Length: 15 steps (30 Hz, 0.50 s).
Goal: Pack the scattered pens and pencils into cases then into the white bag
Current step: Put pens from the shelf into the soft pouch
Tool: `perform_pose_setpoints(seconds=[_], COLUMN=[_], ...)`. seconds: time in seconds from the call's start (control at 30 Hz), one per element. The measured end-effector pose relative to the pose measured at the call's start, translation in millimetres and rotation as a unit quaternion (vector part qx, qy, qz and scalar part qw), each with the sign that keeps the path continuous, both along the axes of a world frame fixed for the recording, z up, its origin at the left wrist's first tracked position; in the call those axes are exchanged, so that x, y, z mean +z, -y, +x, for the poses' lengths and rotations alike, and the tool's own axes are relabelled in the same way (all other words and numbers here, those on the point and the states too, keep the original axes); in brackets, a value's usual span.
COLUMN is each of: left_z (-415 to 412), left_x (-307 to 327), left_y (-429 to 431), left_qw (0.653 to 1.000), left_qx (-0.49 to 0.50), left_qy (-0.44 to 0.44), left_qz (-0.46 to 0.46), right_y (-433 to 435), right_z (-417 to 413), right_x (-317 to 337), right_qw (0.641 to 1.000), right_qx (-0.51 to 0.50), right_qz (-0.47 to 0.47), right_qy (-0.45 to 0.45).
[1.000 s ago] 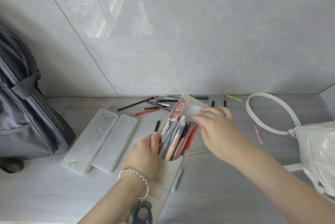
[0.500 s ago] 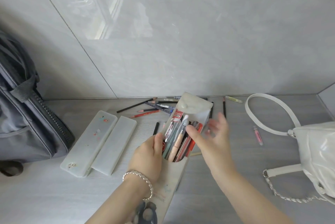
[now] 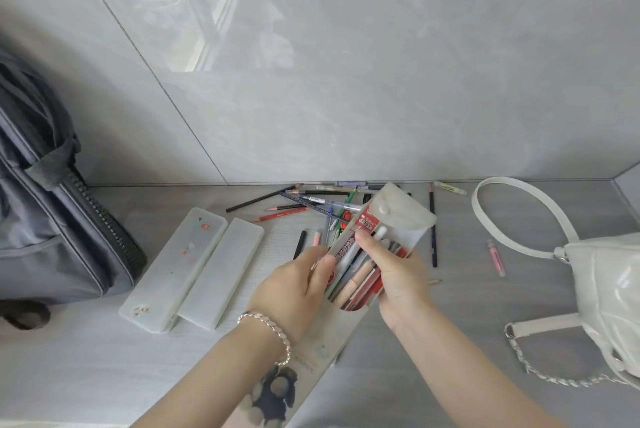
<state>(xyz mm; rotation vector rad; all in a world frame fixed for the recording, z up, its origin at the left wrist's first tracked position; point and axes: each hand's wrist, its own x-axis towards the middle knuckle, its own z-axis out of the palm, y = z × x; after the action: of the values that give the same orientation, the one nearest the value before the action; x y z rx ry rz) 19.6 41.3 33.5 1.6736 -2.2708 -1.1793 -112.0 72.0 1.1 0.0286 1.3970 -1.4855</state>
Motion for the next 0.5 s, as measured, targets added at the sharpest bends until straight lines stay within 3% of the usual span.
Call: perform_pose_setpoints(seconds=[0.07, 0.2, 0.27, 0.5], left_z=[3.4, 22.7, 33.8, 33.9], left_x=[1.0, -13.9, -23.9, -27.2], left_y=[-6.7, -24.4, -26.8, -23.1], left_qw=[0.999, 0.969, 0.961, 0.992], left_qx=[-0.013, -0.077, -0.071, 0.043], left_qy=[0.036, 0.233, 0.264, 0.113], left_qz=[0.01, -0.036, -0.051, -0.044], right_y=[0.7, 2.8, 1.8, -6.7], right_z=[-7.0, -23.1, -26.1, -9.7], right_x=[-4.7, -6.2, -5.3, -6.3], right_qw=[0.999, 0.994, 0.992, 0.993], right_qx=[-0.033, -0.107, -0.122, -0.106], right_qz=[0.005, 0.017, 0.027, 0.003], right_qy=[0.001, 0.023, 0.019, 0.059])
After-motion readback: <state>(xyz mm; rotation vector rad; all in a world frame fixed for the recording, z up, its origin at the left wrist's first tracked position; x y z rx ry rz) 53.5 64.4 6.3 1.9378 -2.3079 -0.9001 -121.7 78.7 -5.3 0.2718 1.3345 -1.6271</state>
